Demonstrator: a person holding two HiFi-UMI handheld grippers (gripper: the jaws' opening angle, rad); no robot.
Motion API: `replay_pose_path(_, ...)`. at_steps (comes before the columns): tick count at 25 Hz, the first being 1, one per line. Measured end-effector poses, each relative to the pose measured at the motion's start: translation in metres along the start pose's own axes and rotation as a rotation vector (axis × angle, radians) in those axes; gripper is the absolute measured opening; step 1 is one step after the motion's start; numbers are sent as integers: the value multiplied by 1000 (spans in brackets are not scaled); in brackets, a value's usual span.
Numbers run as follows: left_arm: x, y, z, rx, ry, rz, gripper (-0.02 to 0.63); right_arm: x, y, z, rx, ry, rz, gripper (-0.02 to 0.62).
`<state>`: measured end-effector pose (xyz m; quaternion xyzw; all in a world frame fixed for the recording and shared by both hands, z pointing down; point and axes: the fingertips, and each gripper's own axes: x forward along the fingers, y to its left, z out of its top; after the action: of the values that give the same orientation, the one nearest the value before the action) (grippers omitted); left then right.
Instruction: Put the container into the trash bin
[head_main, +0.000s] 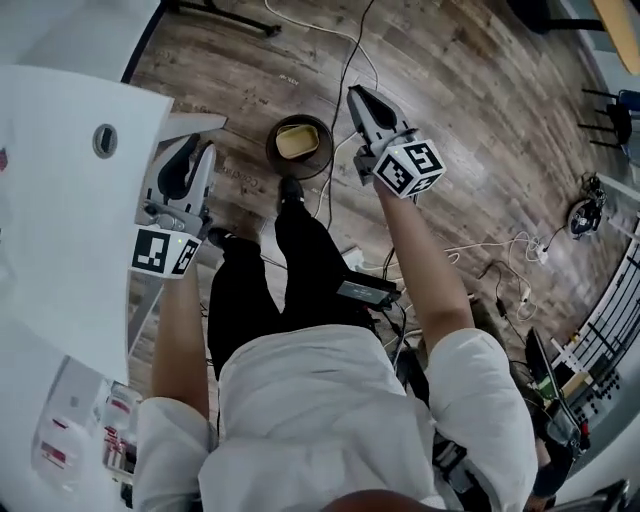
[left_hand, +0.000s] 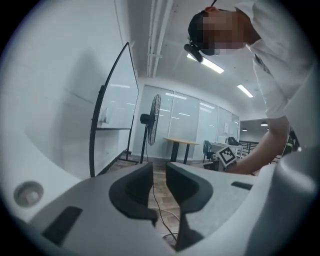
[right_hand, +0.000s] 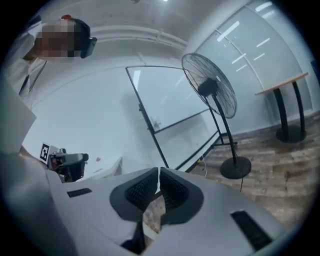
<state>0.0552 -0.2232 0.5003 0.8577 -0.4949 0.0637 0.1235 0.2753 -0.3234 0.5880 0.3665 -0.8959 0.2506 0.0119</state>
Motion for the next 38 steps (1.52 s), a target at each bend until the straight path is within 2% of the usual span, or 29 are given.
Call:
replay_pose_path(4, -10, 1, 89, 66, -80, 27, 84, -22, 30, 125, -125, -147, 36, 37)
replay_pose_path(8, -50, -16, 150, 111, -128, 55, 84, -77, 73, 224, -251, -274, 35, 38)
replay_pose_path(12, -93, -21, 196, 127, -183, 98, 84, -121, 124, 280, -409, -341, 53, 38)
replay_pose_path(16, -122, -29, 231, 131, -231, 129, 84, -152, 169, 308, -484, -382, 72, 40)
replay_pose_path(21, -150, -31, 262, 173, -291, 136, 86, -178, 194, 323, -507, -442, -4, 38)
replay_pose_path(26, -193, -35, 273, 187, -345, 131, 89, -198, 228, 295, -548, -412, -73, 38)
replay_pose_path(32, -248, -34, 248, 178, -328, 103, 95, -213, 274, 246, -488, -388, -132, 38)
replay_pose_path(38, -292, -35, 225, 168, -336, 83, 91, -212, 329, 199, -493, -349, -133, 38)
